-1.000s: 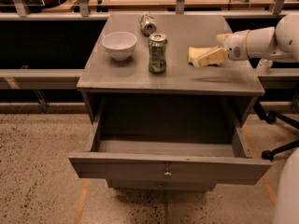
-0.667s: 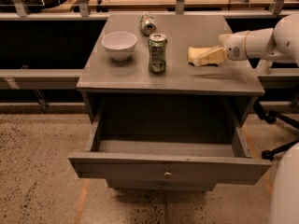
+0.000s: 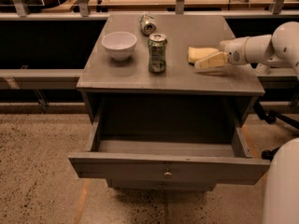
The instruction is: Place sponge into top drawer
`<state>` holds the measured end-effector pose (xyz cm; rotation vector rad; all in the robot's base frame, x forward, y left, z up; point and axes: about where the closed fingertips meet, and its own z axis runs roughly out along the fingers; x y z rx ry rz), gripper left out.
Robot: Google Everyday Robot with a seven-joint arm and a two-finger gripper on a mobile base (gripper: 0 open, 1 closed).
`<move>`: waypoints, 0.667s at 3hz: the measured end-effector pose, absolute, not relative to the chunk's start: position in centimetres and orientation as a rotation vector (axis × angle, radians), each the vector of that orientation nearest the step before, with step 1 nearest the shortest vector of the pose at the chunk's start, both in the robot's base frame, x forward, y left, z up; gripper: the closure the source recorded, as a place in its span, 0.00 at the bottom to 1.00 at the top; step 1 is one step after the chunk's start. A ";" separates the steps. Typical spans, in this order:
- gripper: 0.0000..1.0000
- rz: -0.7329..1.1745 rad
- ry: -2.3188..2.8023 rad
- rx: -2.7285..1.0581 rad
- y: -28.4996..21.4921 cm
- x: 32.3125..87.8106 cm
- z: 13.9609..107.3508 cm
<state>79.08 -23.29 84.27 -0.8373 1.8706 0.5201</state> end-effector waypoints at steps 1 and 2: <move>0.25 0.536 1.865 -0.830 -23.6 79.1 83.8; 0.49 0.542 1.848 -0.832 -23.8 78.4 84.0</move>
Offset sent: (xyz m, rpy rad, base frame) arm -0.0180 -0.0150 0.0035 0.0308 -0.0317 0.0056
